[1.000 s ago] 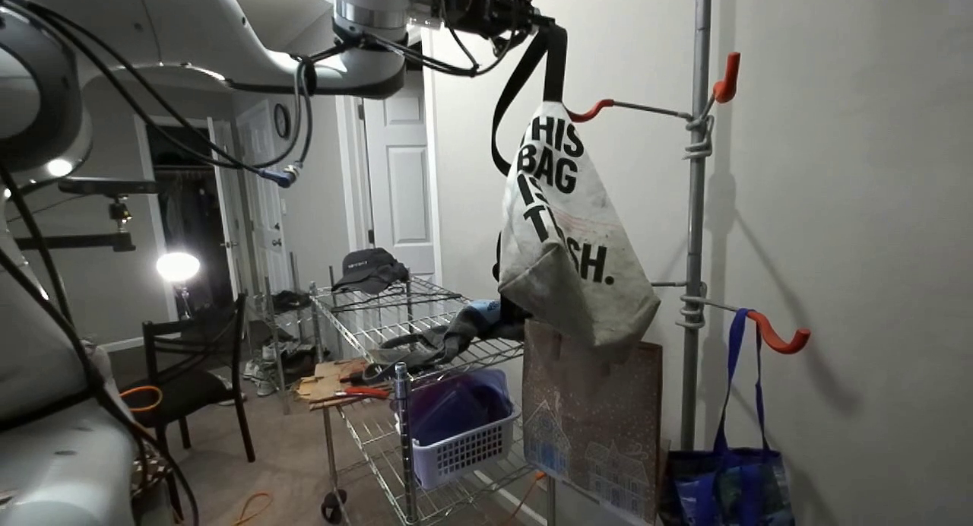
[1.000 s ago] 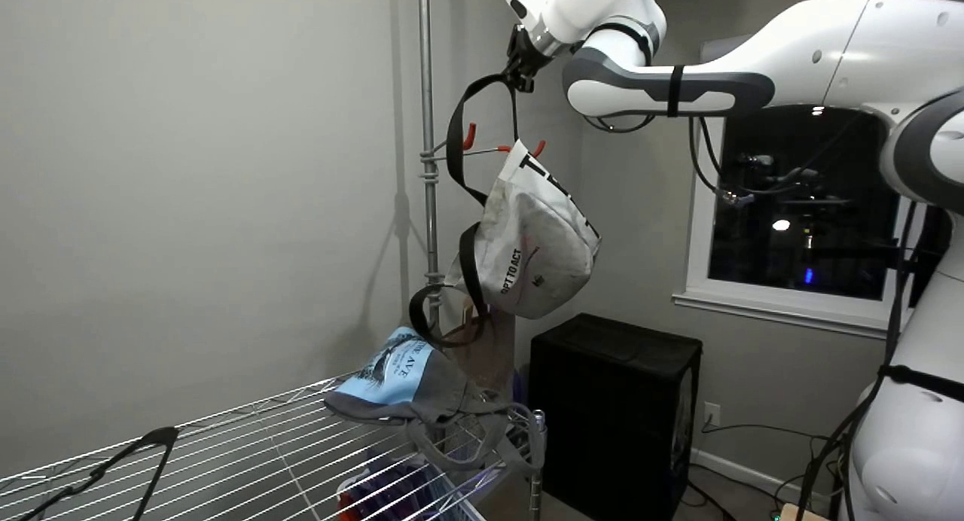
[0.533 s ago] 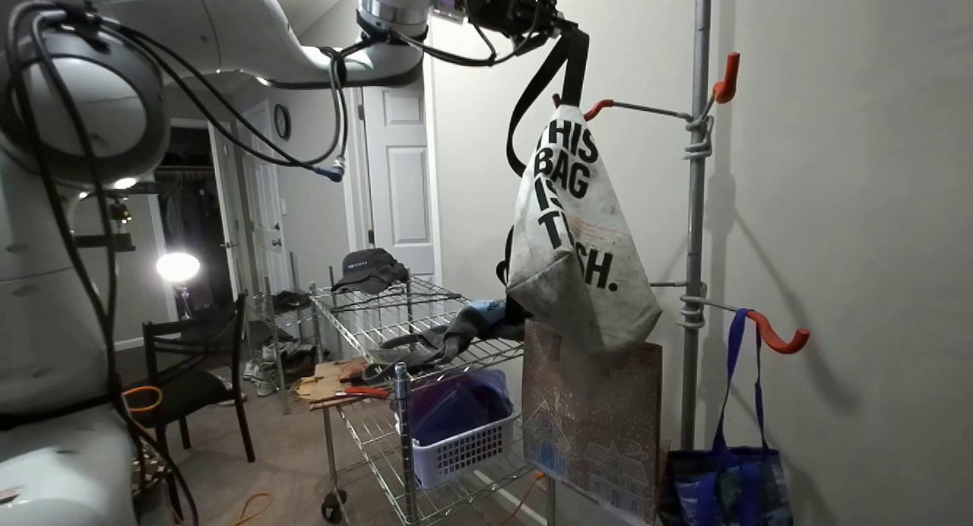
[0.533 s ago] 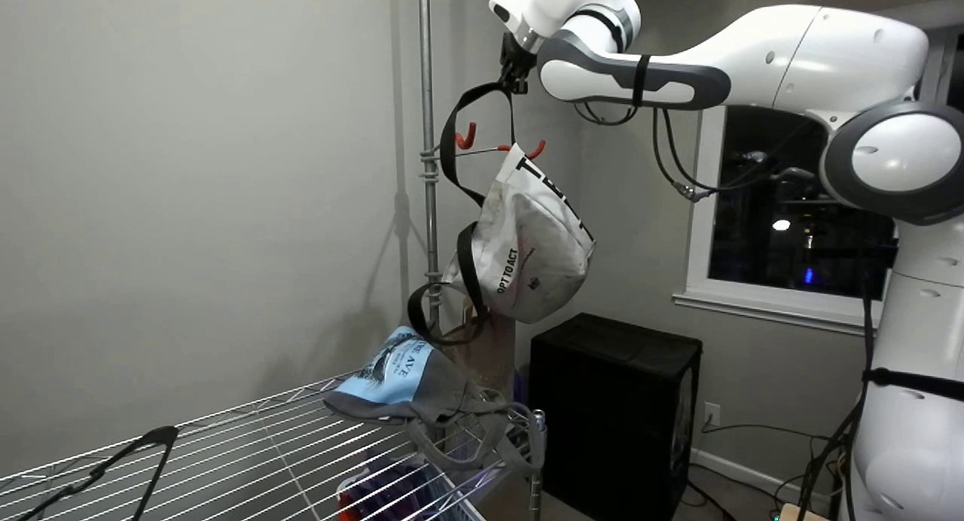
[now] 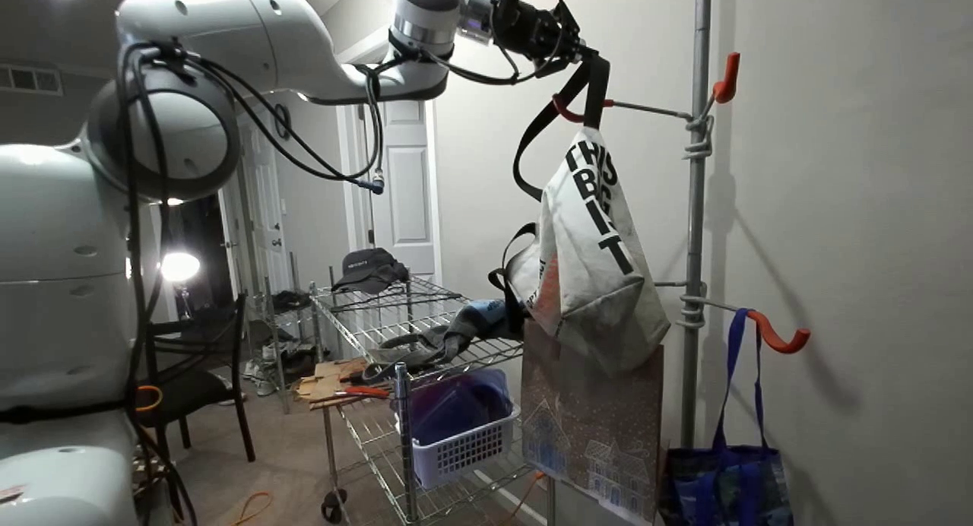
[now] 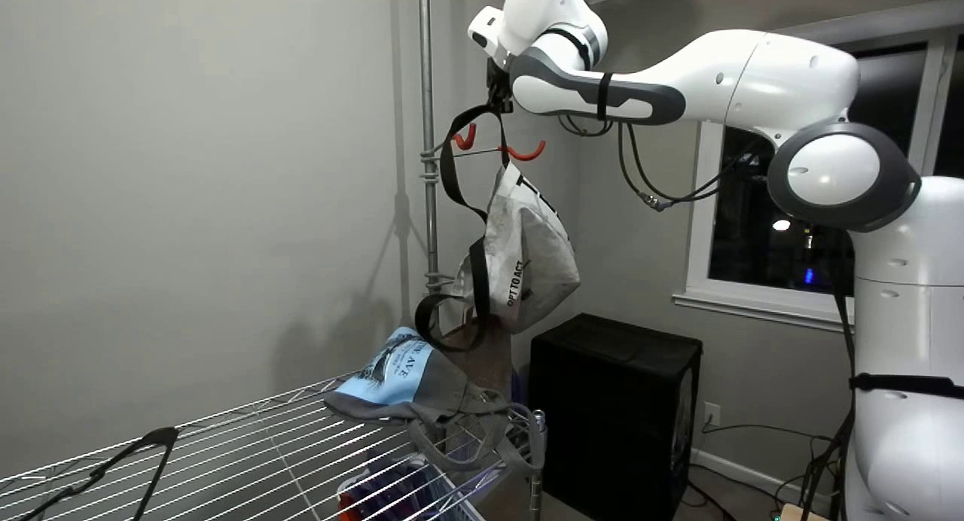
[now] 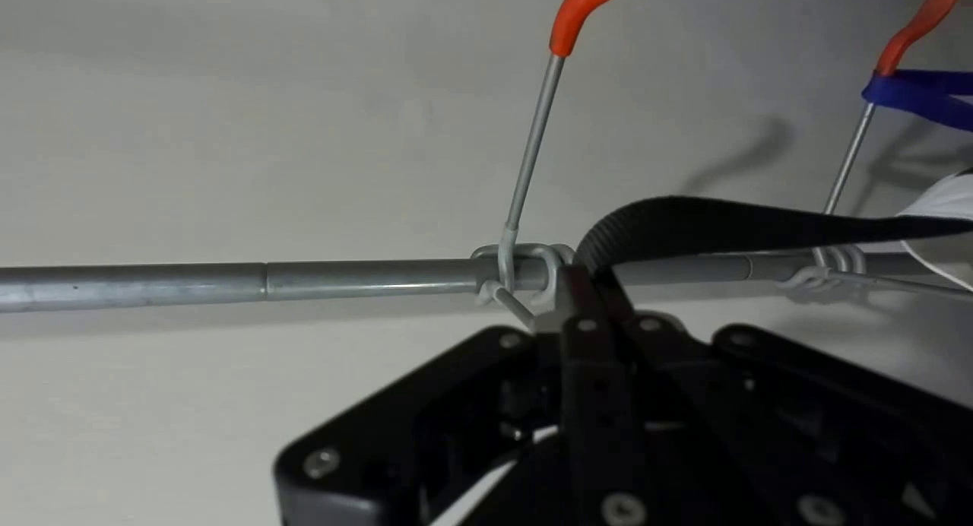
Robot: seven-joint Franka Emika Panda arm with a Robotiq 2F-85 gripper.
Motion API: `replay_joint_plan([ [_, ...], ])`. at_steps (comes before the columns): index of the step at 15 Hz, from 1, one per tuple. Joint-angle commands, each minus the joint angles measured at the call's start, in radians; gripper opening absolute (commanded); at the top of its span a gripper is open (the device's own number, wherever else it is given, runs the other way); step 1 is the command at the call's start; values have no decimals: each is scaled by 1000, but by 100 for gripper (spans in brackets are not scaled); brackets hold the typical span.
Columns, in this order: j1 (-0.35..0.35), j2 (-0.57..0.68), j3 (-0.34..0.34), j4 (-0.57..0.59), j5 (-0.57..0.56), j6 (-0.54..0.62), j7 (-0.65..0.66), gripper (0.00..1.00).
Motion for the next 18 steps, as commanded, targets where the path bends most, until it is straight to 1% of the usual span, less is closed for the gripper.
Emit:
replay_joint_plan([
  [1,-1,30,2,33,17,-24,-45,0],
  [5,-9,10,3,-30,31,-6,-54,0],
  [7,-15,-7,5,-56,59,-18,-93,0],
  [8,-18,-12,5,-62,72,-18,-114,26],
  [9,-18,-20,4,-69,80,-15,-129,28],
  [11,-15,-36,3,-79,82,-7,-151,38],
  [15,-8,-92,10,-123,89,22,-178,64],
  [18,1,-172,23,-215,112,77,-194,83],
])
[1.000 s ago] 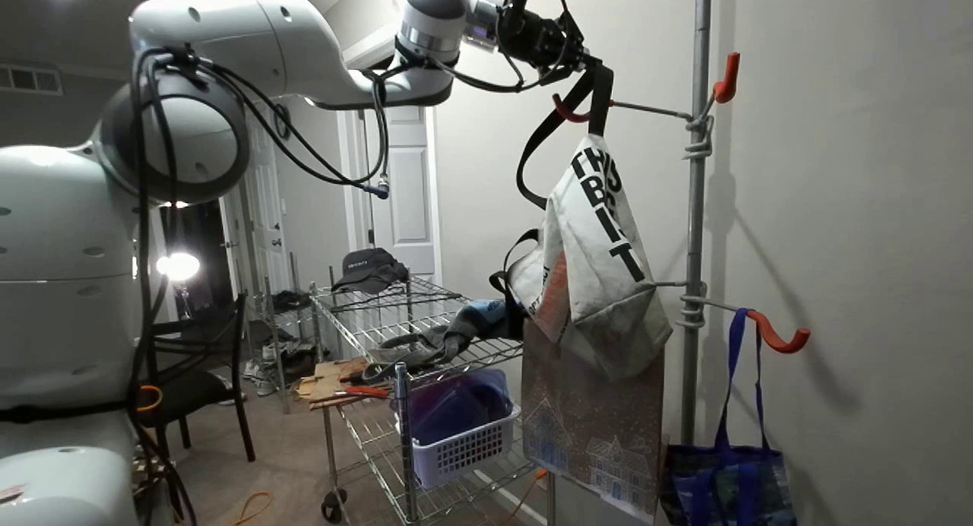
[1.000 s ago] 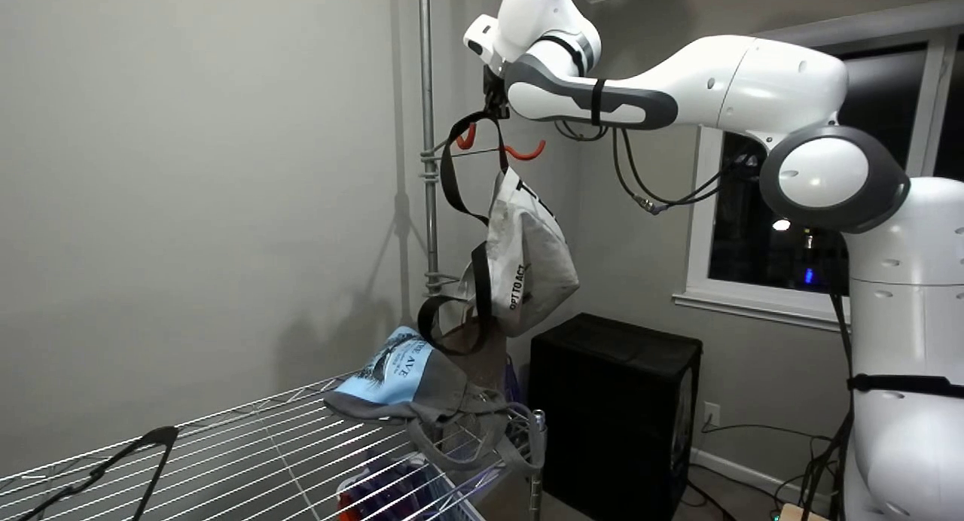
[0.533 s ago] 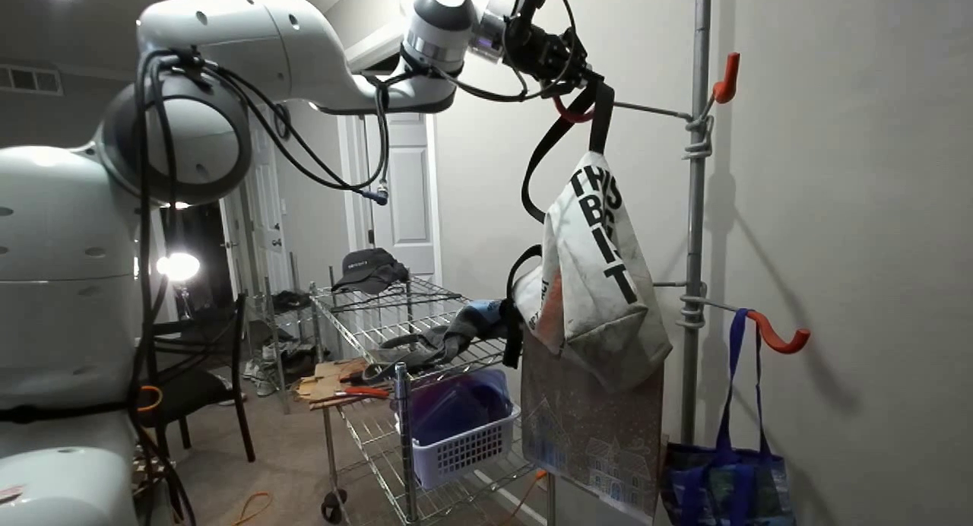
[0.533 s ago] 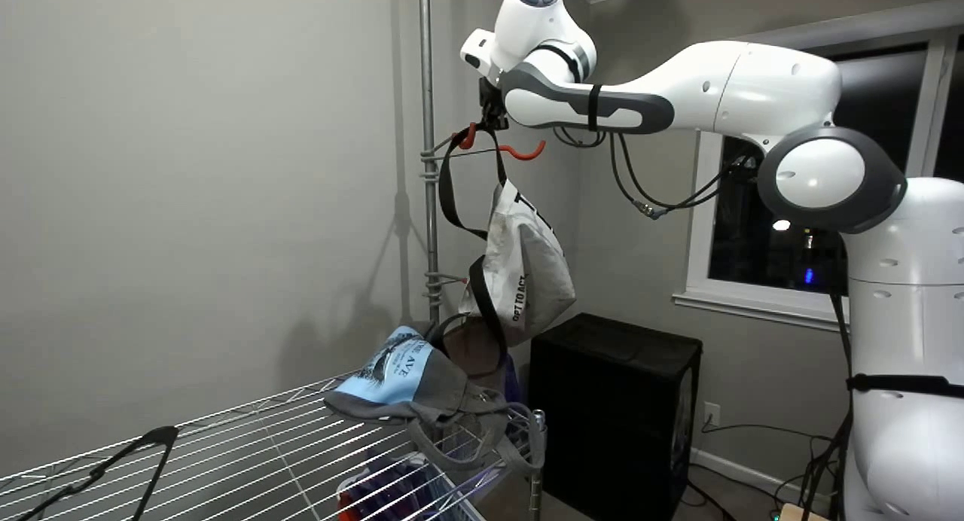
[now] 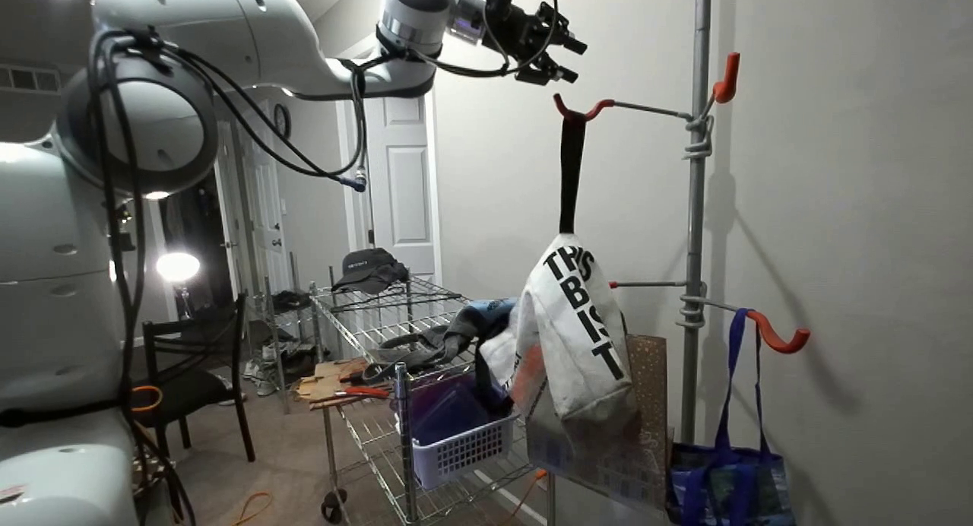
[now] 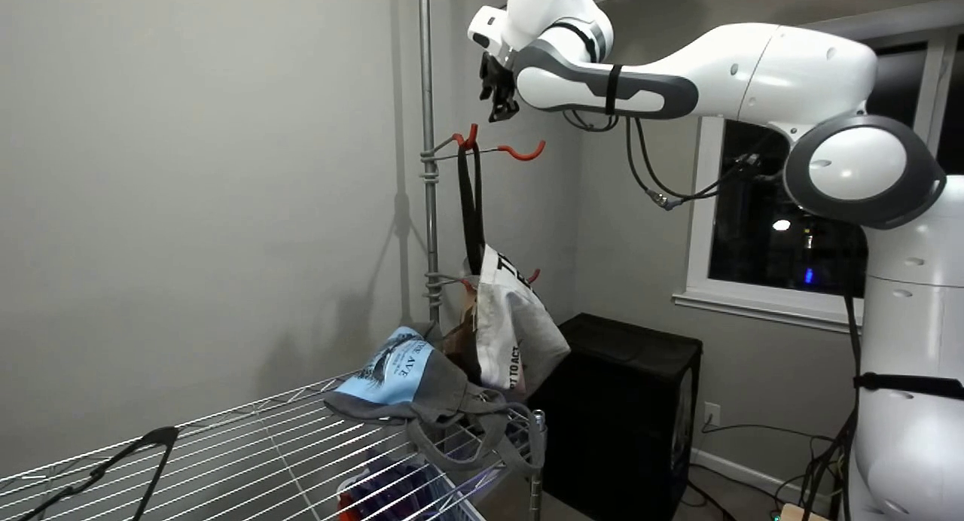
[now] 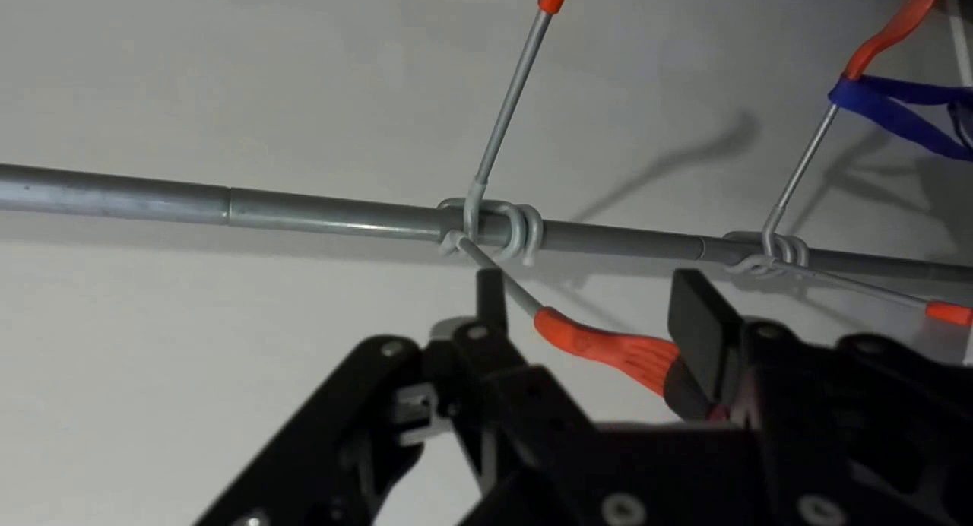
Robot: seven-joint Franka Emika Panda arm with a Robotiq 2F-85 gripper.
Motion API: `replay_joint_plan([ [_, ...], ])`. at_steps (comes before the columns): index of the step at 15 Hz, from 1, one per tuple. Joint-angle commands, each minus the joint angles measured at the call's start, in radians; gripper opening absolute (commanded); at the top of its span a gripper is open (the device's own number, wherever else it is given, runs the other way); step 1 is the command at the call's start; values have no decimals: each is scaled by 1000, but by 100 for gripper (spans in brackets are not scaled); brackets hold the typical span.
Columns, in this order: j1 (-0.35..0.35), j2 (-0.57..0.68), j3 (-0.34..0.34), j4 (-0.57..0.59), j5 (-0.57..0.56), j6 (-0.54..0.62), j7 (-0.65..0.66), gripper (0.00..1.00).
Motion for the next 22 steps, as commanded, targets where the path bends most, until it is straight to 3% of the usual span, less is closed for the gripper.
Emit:
replay_joint_plan([
  [1,4,-141,13,-180,55,89,-56,89],
  [2,11,-173,17,-223,52,118,-54,96],
  [4,27,-227,21,-296,56,166,-62,100],
  [14,152,-414,20,-680,109,288,-131,100],
  [22,237,-414,47,-900,243,279,-240,100],
])
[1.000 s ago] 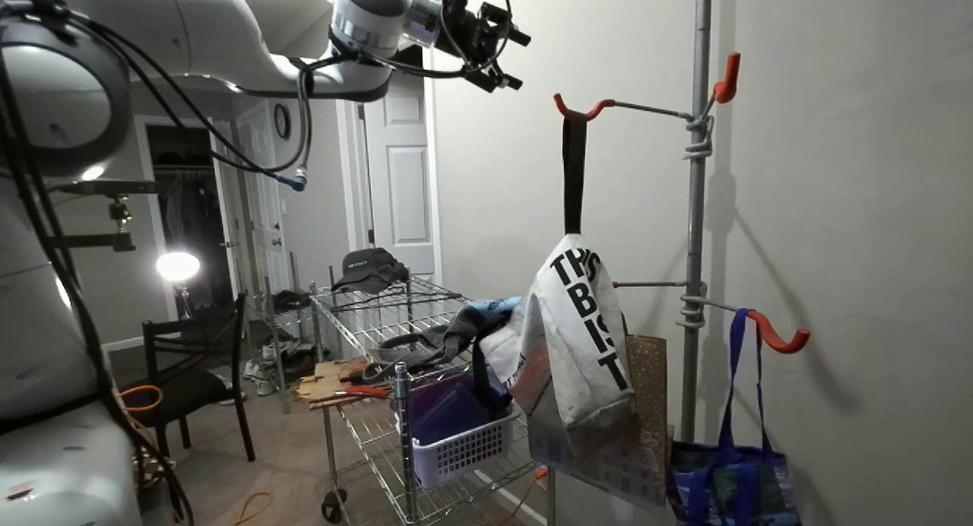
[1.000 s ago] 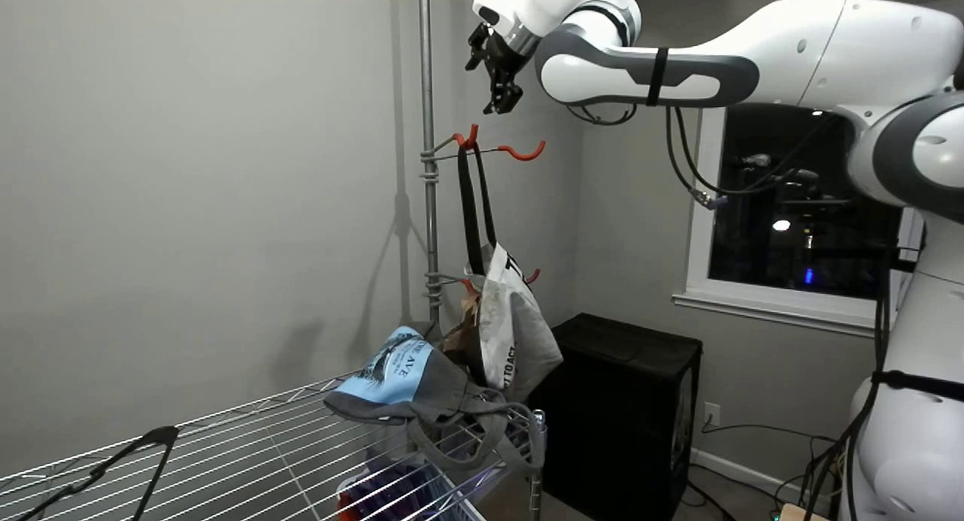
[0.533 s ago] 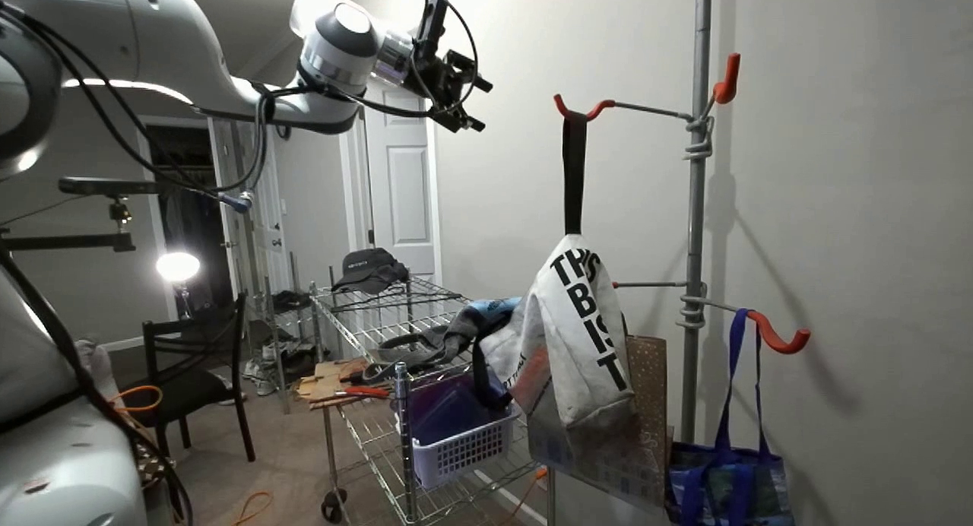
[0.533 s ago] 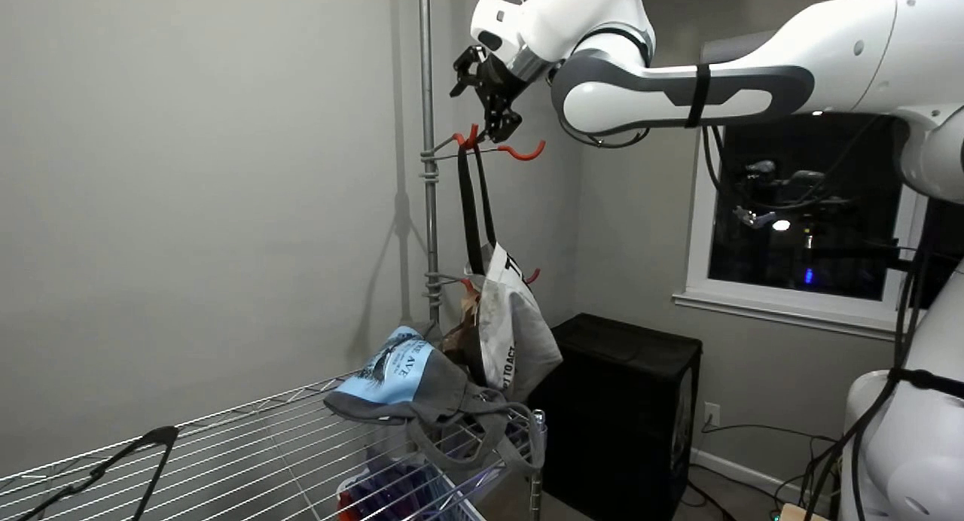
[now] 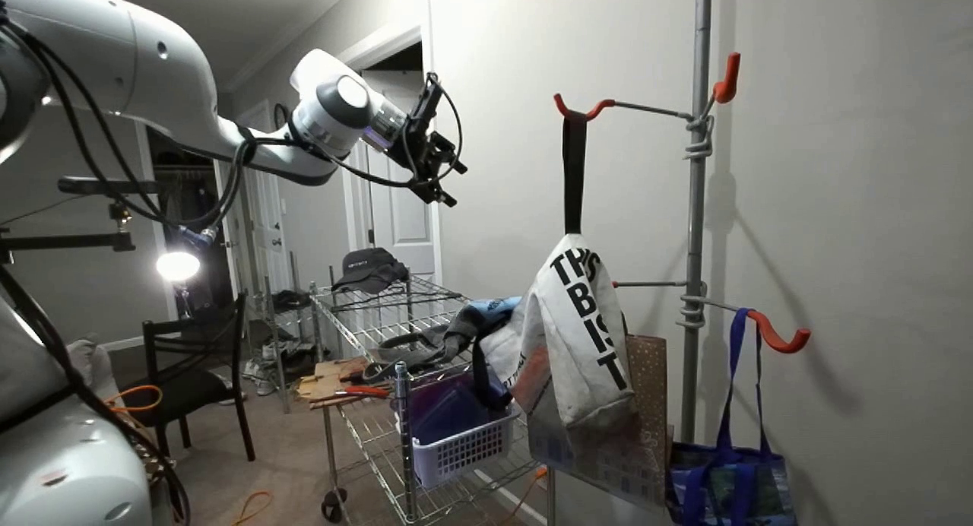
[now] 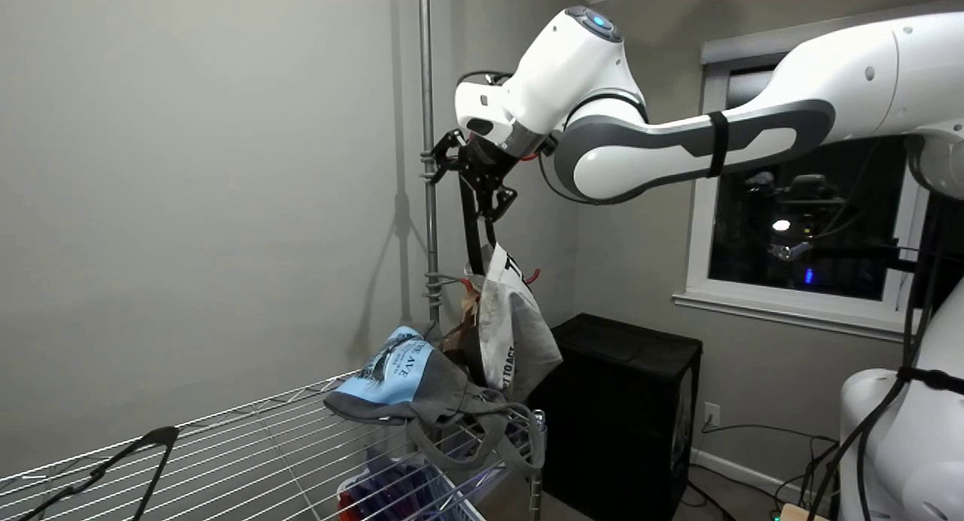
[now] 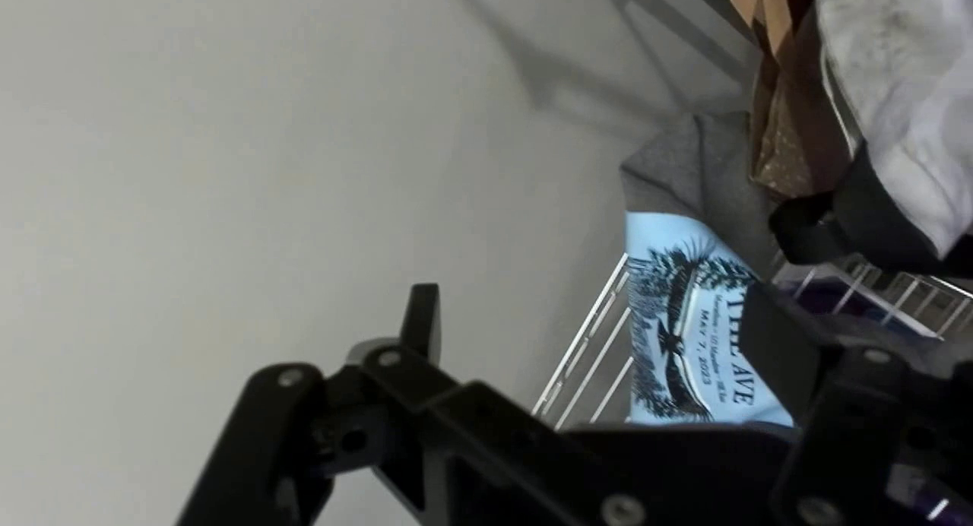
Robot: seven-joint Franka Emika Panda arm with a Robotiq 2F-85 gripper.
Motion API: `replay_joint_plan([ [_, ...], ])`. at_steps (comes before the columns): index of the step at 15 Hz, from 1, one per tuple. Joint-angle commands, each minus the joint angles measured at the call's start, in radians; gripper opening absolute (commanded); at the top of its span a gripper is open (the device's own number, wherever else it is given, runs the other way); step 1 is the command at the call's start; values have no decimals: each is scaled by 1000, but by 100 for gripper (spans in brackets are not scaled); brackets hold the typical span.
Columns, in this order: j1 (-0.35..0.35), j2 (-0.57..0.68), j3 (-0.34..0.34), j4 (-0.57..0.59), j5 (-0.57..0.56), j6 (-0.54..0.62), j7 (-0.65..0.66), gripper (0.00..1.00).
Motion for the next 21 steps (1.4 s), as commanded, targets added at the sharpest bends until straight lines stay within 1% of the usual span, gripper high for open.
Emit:
replay_joint_plan([
  [1,31,-12,17,-97,82,12,-89,100],
  [4,62,6,56,-153,116,-5,-124,100],
  [10,117,40,145,-205,111,-10,-127,100],
  [12,119,46,167,-234,89,-15,-111,100],
  [16,122,40,168,-311,138,-51,-86,100],
  [19,127,34,157,-342,218,-106,-79,100],
  [21,122,29,152,-358,245,-125,-74,100],
])
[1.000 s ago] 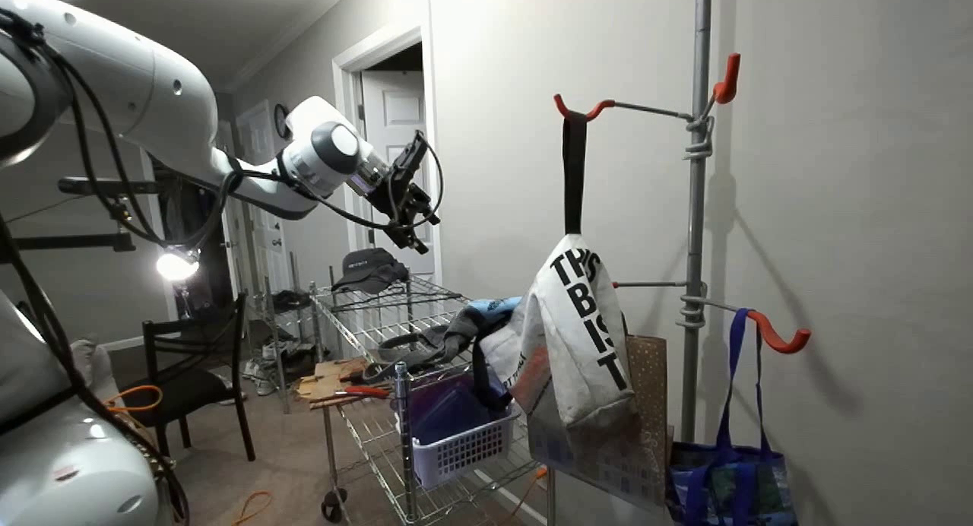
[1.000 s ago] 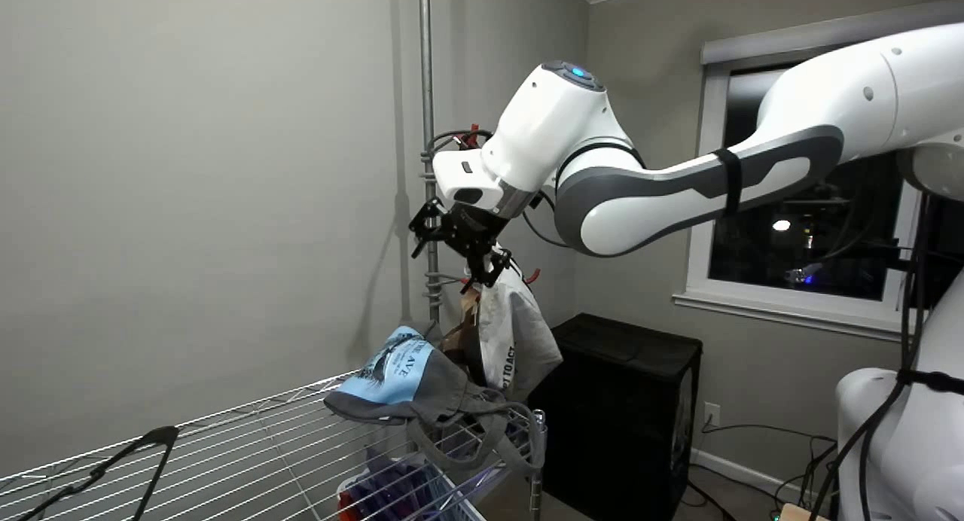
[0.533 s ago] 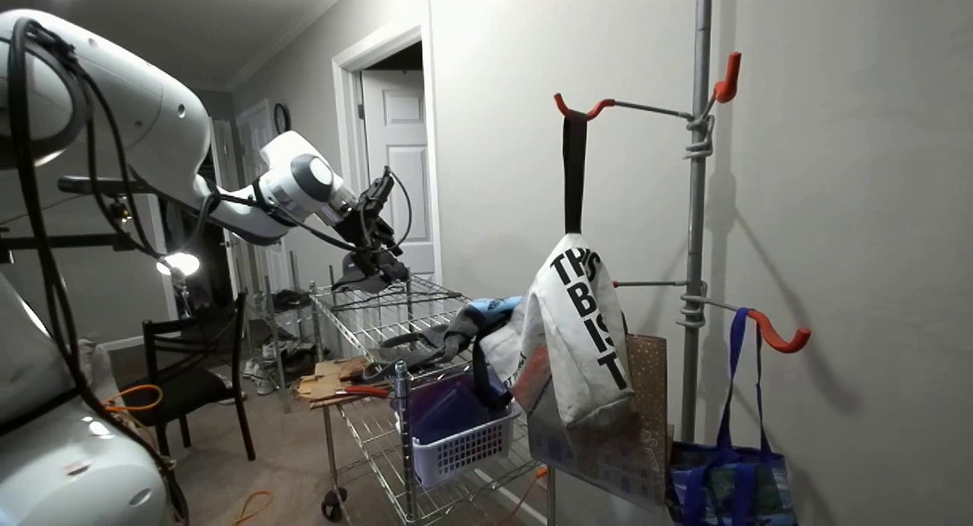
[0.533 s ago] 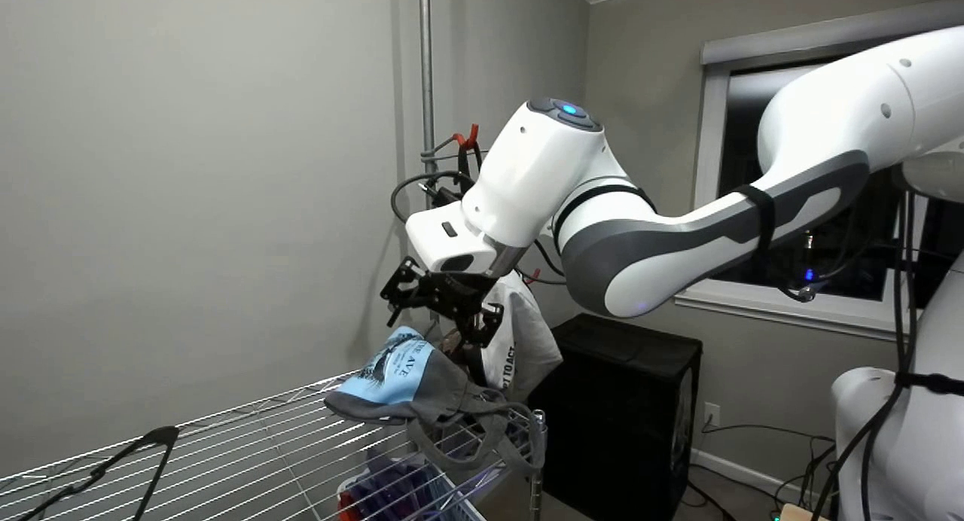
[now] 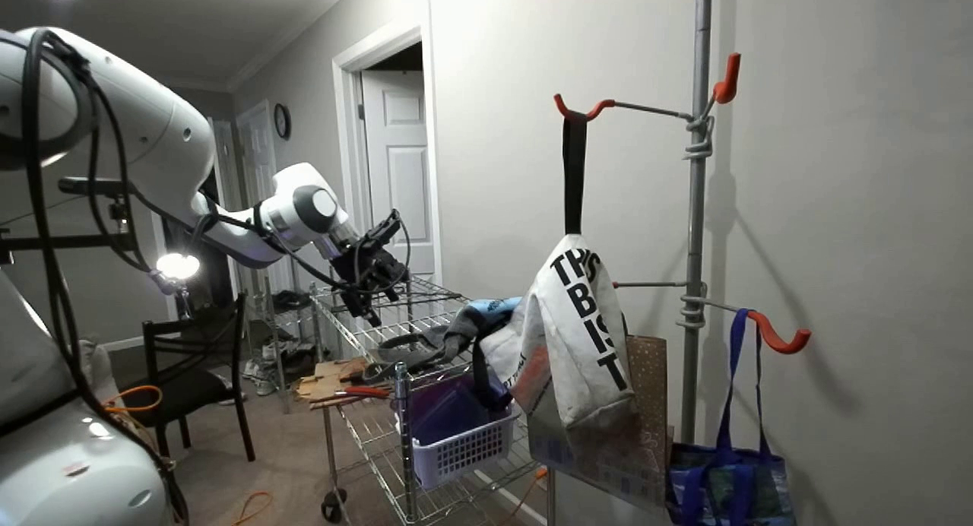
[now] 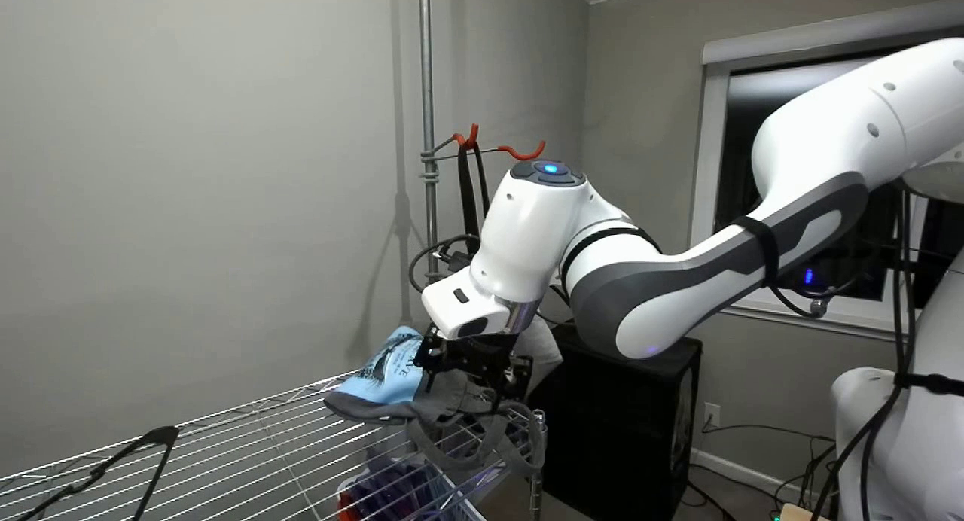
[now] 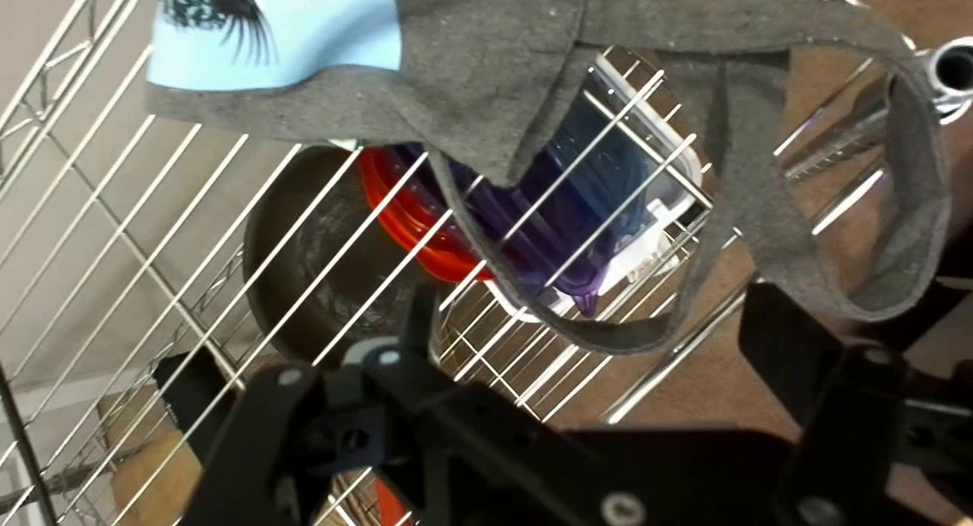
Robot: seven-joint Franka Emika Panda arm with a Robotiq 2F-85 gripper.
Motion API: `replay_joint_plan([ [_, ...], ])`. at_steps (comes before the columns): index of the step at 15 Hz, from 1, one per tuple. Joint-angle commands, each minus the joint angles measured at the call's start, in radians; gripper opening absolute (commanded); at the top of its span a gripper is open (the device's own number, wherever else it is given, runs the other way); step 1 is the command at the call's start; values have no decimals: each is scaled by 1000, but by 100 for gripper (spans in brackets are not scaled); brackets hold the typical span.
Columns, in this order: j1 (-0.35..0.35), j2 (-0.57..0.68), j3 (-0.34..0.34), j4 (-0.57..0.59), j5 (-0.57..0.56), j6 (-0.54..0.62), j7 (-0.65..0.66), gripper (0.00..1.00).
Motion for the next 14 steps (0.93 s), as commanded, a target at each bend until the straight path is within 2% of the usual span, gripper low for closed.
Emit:
replay_joint_plan([
  [1,-3,-32,-16,-40,60,-34,8,100],
  [14,-31,82,-33,-60,93,2,169,100],
])
